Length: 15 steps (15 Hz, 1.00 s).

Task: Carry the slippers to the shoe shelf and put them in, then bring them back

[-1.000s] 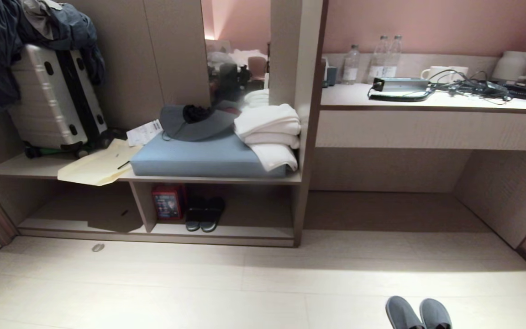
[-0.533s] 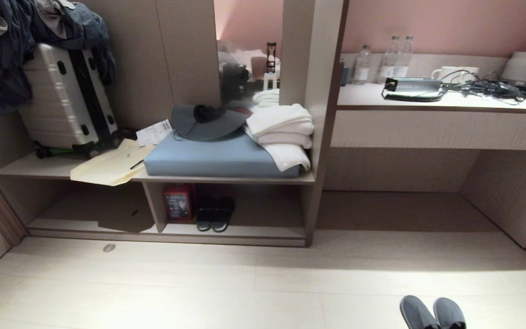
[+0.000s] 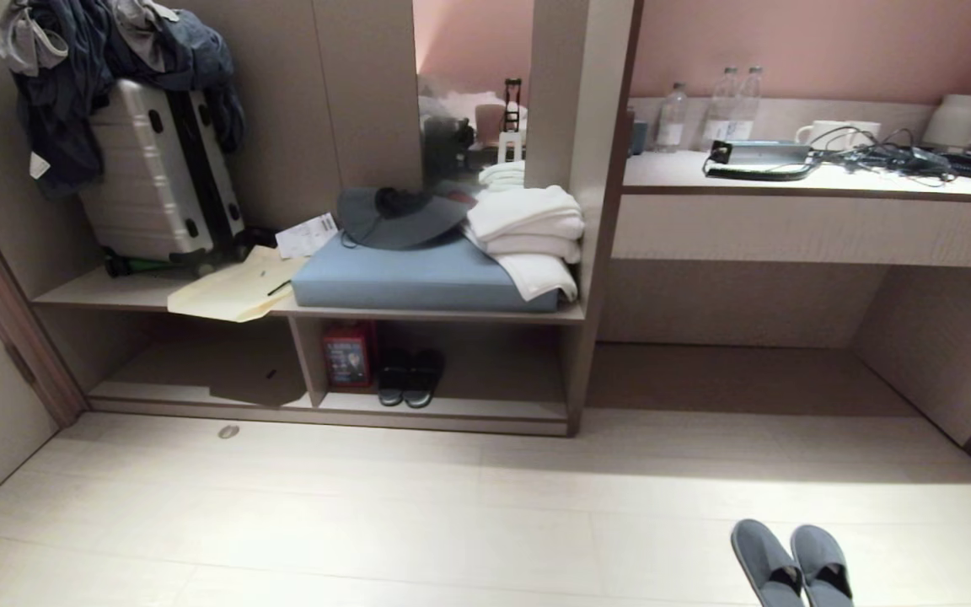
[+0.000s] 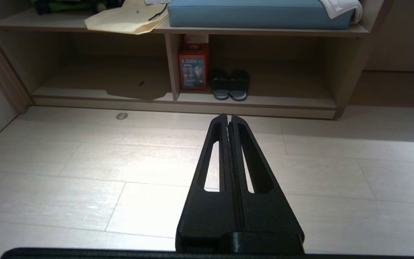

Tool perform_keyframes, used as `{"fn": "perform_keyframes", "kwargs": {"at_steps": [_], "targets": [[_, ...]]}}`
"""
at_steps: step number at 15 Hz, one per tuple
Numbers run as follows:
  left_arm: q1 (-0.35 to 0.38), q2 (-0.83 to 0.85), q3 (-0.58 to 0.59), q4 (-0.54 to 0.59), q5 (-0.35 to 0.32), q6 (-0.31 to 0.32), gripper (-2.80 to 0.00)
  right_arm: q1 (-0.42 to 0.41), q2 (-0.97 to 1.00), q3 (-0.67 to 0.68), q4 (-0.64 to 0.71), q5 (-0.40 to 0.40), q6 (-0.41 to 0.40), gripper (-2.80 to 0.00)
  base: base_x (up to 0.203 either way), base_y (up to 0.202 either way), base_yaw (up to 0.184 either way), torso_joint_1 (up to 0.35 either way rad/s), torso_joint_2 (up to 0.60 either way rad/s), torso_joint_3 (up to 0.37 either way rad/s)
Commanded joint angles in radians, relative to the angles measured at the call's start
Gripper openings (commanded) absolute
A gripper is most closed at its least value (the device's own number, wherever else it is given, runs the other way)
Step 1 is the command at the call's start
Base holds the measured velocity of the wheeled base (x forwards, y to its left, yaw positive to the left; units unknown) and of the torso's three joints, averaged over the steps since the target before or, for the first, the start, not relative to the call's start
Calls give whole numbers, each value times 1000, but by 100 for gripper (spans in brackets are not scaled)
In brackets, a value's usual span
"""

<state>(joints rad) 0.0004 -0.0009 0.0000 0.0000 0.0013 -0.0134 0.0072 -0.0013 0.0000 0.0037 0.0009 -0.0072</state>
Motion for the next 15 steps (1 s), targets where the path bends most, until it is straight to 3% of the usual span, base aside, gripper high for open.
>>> {"fn": "perform_keyframes", "kwargs": {"at_steps": [1,15], "targets": [[1,1,2,0,0,0,-280,0,0,0,-1,1,0,-280,-198,0,1,2,5,6],[0,1,2,-1,0,0,-280,0,0,1,-1,1,1,-280,-195,0,1,2,3,4]]}}
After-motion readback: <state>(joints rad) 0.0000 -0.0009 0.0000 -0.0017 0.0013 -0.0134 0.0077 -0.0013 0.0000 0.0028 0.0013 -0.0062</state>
